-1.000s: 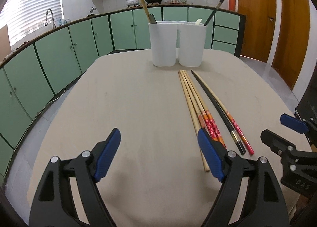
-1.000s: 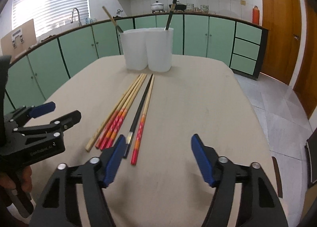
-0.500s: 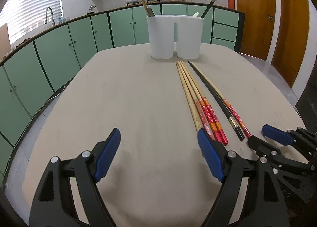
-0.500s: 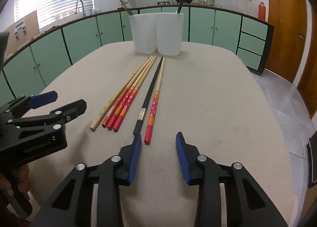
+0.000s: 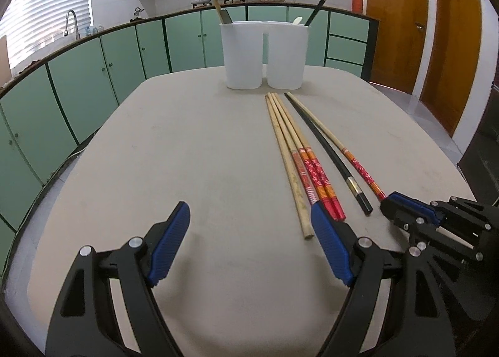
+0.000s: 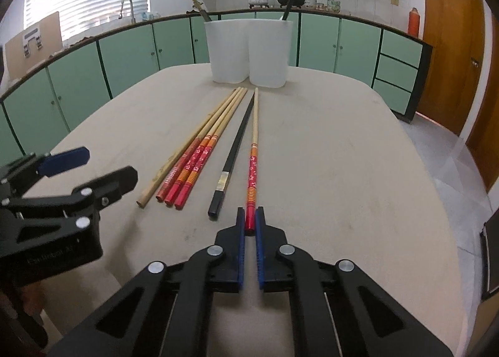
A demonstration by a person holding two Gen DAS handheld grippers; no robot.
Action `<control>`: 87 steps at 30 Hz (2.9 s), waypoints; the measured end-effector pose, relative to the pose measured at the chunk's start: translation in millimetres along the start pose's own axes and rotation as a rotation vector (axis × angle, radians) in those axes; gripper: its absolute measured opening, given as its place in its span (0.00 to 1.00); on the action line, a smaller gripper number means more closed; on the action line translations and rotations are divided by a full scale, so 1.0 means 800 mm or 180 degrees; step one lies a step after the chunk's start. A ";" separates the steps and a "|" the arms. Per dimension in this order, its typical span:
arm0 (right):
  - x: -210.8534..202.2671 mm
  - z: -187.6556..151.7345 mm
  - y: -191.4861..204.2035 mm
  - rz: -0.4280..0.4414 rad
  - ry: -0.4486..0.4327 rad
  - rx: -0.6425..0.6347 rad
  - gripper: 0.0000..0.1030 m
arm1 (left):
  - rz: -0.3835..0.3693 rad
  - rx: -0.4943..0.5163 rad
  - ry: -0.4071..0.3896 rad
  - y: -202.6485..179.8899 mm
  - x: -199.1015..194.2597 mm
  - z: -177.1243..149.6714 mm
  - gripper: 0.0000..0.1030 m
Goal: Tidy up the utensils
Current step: 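Grasp a red-patterned chopstick with the right tool while the left tool grasps a wooden one, then lift both chopsticks and carry them above the white holder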
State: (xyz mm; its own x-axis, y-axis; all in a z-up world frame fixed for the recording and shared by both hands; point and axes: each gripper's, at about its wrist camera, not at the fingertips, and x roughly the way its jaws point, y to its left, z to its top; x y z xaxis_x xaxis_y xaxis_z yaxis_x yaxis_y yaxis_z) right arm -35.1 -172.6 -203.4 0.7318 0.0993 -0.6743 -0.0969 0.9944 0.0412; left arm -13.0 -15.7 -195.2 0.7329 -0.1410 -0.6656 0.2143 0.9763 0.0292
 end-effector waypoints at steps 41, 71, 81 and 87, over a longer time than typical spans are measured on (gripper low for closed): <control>-0.002 0.000 -0.005 0.0120 0.0005 -0.0069 0.06 | -0.0362 -0.0002 0.0176 -0.024 0.021 -0.002 0.07; -0.131 0.166 -0.077 0.0345 -0.0664 0.0109 0.05 | -0.0399 0.0081 -0.0863 0.009 -0.115 0.164 0.06; -0.150 0.225 -0.087 0.0527 -0.0607 0.0055 0.05 | -0.0579 0.0055 -0.0903 0.007 -0.125 0.193 0.06; -0.160 0.251 -0.079 0.0583 -0.0692 -0.0096 0.05 | -0.0595 0.0059 -0.0967 0.009 -0.134 0.206 0.06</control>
State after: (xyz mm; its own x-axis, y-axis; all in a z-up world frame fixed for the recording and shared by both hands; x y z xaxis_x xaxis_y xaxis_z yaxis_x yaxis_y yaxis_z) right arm 13.0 -241.0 28.7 0.8274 0.2857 -0.4835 -0.2585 0.9581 0.1236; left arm 16.6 -20.5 -1.0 0.8377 -0.3621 -0.4087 0.3727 0.9262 -0.0568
